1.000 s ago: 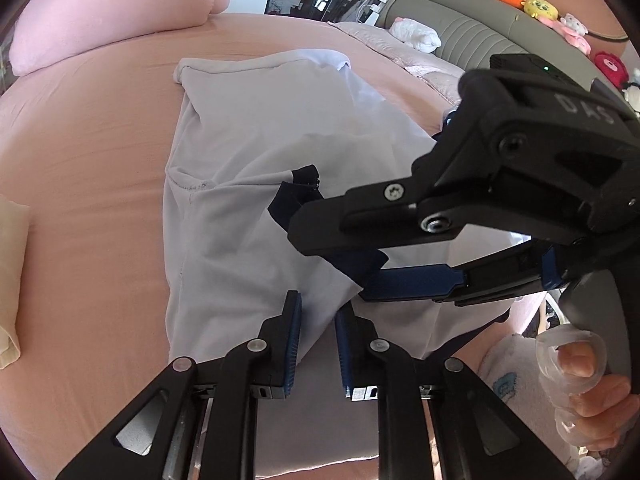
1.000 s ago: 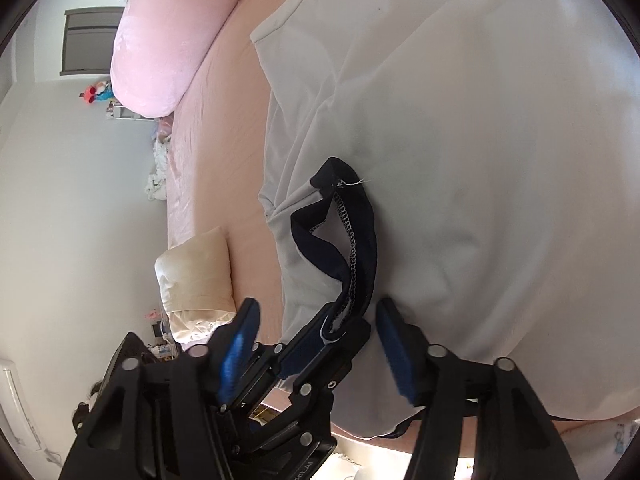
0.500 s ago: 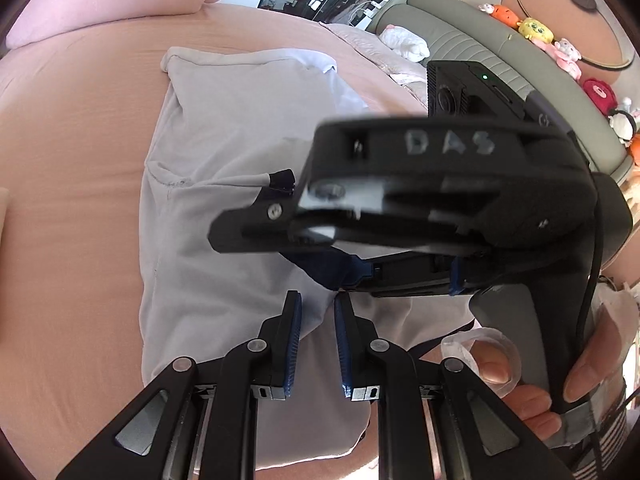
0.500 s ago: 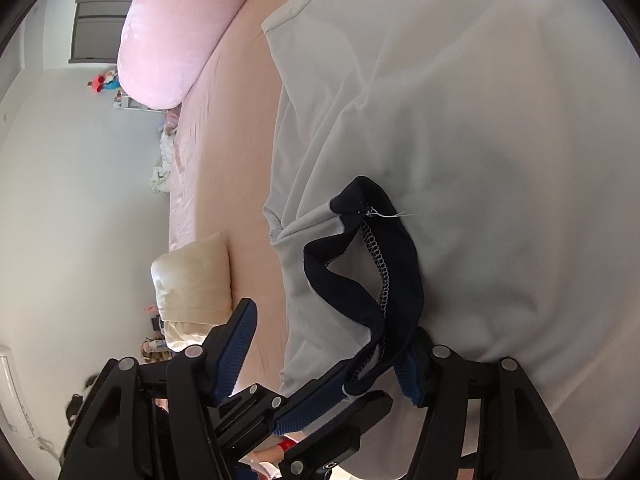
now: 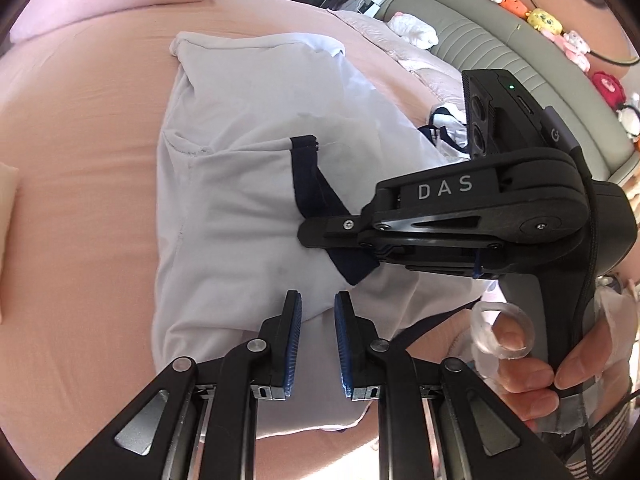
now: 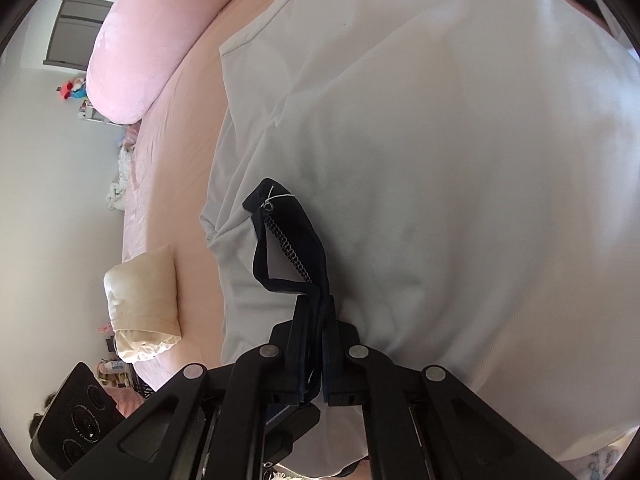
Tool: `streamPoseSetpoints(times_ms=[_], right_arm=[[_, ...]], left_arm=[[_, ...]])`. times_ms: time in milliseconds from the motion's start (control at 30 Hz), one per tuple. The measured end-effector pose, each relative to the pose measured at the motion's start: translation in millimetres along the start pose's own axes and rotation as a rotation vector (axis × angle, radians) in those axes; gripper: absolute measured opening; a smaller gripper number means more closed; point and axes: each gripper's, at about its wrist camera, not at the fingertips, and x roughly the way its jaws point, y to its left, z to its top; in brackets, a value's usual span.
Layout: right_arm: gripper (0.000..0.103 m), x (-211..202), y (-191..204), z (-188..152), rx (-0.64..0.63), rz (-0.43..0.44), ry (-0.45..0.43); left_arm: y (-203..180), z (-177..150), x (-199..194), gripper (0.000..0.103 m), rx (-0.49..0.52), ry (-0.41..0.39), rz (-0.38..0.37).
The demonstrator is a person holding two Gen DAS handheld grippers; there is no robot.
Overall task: Fold clothes
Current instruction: 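Re-grip the navy sleeve trim with the right gripper and smooth it flat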
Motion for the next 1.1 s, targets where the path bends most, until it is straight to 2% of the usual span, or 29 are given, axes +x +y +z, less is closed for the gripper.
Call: streamPoseSetpoints(times_ms=[133, 200, 267, 300, 433, 533, 633, 733, 767, 800, 967, 1033, 1067, 1100], right_arm=[[0.000, -4.2, 5.6, 6.7, -0.014, 0.009, -0.023], [0.000, -7.3, 8.1, 10.9, -0.022, 0.013, -0.035], [0.000, -10.0, 10.5, 15.4, -0.039, 0.004, -0.040], [0.000, -10.9, 10.7, 17.0, -0.043, 0.003, -0.039], [0.000, -11.9, 8.0, 20.5, -0.050, -0.012, -0.024], [0.000, -9.9, 5.8, 18.7, -0.055, -0.038, -0.010], [0.000, -10.0, 2.7, 16.3, -0.060, -0.057, -0.004], [0.000, -11.3, 0.3, 16.3, -0.041, -0.050, 0.002], [0.002, -12.5, 0.8, 16.5, -0.042, -0.043, 0.003], [0.009, -14.7, 2.8, 16.6, -0.048, -0.038, -0.004], [0.010, -24.7, 29.1, 14.5, -0.181, -0.015, -0.061], [0.023, -23.1, 40.9, 12.7, -0.243, -0.026, -0.061], [0.036, -22.3, 46.8, 11.8, -0.273, -0.031, -0.061], [0.041, -18.7, 51.1, 11.8, -0.296, -0.049, -0.057]], left_arm=[[0.6, 2.4, -6.7, 0.017, 0.015, 0.026, 0.094], [1.5, 3.6, -9.9, 0.025, 0.019, 0.039, 0.137], [2.3, 4.8, -13.1, 0.041, 0.023, 0.052, 0.181], [3.3, 4.9, -14.6, 0.043, 0.020, 0.055, 0.192], [9.5, 4.2, -19.8, 0.043, 0.003, 0.049, 0.196], [18.8, 6.8, -25.2, 0.043, -0.028, 0.034, 0.163], [24.2, 7.4, -27.7, 0.043, -0.041, 0.017, 0.172], [46.5, 5.5, -24.8, 0.043, -0.066, 0.021, 0.162], [49.8, 4.7, -21.4, 0.043, -0.078, 0.026, 0.156], [53.0, 3.8, -17.5, 0.043, -0.089, 0.033, 0.152], [58.3, -6.0, -12.2, 0.043, -0.118, 0.038, 0.130], [57.4, -10.7, -14.1, 0.043, -0.117, 0.038, 0.127], [55.2, -12.4, -14.9, 0.043, -0.107, 0.038, 0.130], [52.9, -13.2, -14.5, 0.043, -0.094, 0.037, 0.136]])
